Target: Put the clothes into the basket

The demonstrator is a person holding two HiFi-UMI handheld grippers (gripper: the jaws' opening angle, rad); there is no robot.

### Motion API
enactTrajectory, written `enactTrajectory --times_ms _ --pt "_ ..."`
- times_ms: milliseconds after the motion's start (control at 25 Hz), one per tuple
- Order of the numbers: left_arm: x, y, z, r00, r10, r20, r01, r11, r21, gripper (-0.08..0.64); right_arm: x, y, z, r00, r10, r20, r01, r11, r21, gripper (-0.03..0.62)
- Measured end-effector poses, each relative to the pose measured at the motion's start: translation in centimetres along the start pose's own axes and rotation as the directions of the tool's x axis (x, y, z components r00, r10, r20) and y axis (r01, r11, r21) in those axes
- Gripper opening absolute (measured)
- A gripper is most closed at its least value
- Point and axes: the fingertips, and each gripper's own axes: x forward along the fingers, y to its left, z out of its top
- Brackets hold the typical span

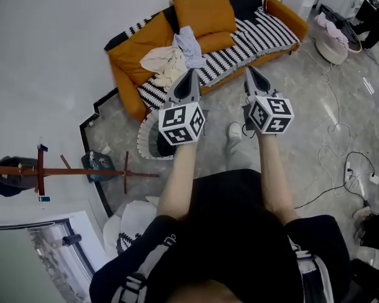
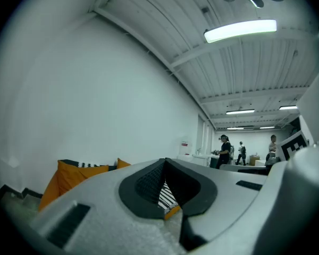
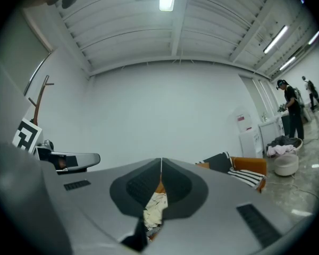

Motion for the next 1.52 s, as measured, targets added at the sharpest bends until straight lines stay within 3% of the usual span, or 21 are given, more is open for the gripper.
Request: enactTrajectory --times_ms 240,400,600,840,1080,1280,1400,1520 --pt "10.7 3.5 -0.4 0.994 0.103 -0.032 -0.103 0.994 -0.024 0.009 10.2 -6.6 1.1 0.999 0.045 -0.02 -0.045 0.999 0.024 0.012" --pt "17.6 6.1 0.4 0.98 0.199 -0.012 -0.199 0.979 -0.042 0.008 16.8 -10.0 2.5 0.994 0.091 -0.06 -0.097 0.991 -0.094 0.012" --pt "25.9 7.3 1.3 0.974 0.225 -0.034 -0.225 0.974 0.003 0.009 24.0 -14.6 5.3 0.99 0.137 -0.031 -0.14 0.986 -0.094 0.013" --pt "31.6 9.3 1.6 0.966 0.256 -0.04 -0.256 0.967 0.012 0.009 29.8 -17.6 4.9 0.985 0.167 -0.052 -0.17 0.984 -0.051 0.013" --pt "34.1 12.1 1.4 0.953 0.301 -0.042 -0.301 0.954 0.008 0.009 33.0 -18.4 3.7 0.972 0.2 -0.12 -0.217 0.965 -0.146 0.014" --pt "33.3 14.8 0.6 0.929 0.366 -0.052 -0.367 0.93 -0.014 0.009 35.3 -17.9 2.6 0.961 0.237 -0.142 -0.252 0.963 -0.095 0.014" --pt "31.9 17.6 -0.6 0.907 0.415 -0.076 -0.418 0.908 -0.026 0.009 37.4 -15.2 0.2 0.935 0.3 -0.188 -0.318 0.946 -0.07 0.014" --pt "29.1 21.5 -2.6 0.864 0.487 -0.123 -0.495 0.868 -0.043 0.009 38.9 -10.9 -3.3 0.886 0.389 -0.251 -0.41 0.912 -0.033 0.014"
